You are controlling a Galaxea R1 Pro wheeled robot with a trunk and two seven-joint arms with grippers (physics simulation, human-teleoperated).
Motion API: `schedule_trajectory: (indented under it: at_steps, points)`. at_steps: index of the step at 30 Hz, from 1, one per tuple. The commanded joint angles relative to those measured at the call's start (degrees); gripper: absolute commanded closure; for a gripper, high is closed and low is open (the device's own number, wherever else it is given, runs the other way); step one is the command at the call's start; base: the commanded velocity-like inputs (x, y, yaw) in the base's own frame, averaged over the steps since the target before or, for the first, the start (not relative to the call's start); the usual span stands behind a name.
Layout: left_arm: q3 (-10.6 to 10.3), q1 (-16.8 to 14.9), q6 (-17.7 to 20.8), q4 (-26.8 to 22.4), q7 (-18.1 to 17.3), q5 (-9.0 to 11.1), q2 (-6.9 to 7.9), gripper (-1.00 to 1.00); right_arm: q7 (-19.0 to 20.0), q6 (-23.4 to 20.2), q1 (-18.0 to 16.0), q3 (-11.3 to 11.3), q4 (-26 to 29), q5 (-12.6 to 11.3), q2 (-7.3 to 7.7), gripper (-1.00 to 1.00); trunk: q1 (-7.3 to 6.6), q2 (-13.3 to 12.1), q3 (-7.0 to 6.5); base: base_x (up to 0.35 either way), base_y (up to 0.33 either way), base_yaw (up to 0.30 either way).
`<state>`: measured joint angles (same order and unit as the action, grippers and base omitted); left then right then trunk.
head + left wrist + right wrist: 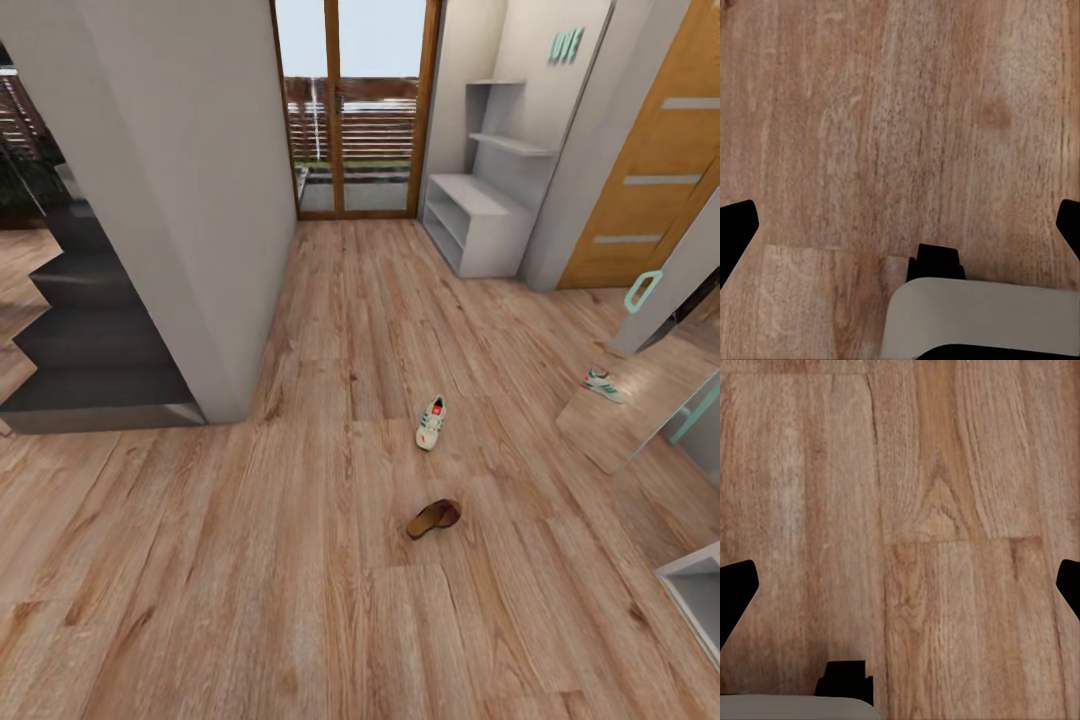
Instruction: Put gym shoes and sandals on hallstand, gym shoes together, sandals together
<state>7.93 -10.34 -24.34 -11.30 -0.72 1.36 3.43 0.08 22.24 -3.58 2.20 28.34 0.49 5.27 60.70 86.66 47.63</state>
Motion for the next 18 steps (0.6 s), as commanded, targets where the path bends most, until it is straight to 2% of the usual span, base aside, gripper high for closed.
schedule_trajectory:
  at_steps: [1, 18]
  points:
    - [0.08, -0.03, -0.18, 0.05, -0.08, 0.14, 0.00, -1.00, 0.01, 0.18, -0.02, 0.09, -0.04, 0.07, -0.03, -1.00, 0.22, 0.43, 0.13, 0.000, 0.000, 0.000]
    - [0.09, -0.03, -0.12, 0.05, -0.08, 0.14, 0.07, -1.00, 0.01, 0.18, -0.02, 0.09, -0.04, 0.11, -0.08, -1.00, 3.96, 7.25, 1.66, 0.000, 0.000, 0.000]
